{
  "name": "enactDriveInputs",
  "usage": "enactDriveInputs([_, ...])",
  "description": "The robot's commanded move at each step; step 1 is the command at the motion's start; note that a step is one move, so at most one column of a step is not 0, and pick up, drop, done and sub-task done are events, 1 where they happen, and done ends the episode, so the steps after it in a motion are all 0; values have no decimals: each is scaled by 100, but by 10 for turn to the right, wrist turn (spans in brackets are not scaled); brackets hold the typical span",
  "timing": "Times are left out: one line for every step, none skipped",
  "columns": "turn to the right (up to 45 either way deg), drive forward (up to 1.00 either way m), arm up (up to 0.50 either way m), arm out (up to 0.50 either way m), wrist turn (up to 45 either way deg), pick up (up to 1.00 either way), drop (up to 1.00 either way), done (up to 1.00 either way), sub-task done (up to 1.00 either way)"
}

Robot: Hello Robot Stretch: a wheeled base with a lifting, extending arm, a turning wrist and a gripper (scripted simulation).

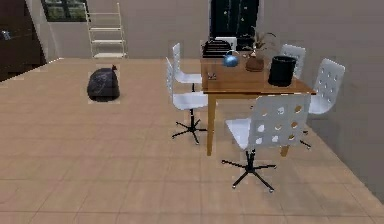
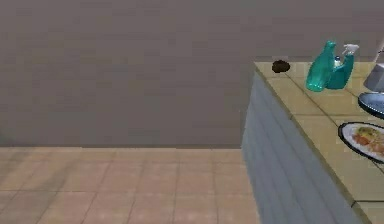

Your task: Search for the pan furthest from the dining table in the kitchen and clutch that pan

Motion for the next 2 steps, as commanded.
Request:
enactDriveInputs([0, 5, 0, 0, 0, 0, 0, 0, 0])
enactDriveInputs([-30, 0, 0, 0, 0, 0, 0, 0, 0])
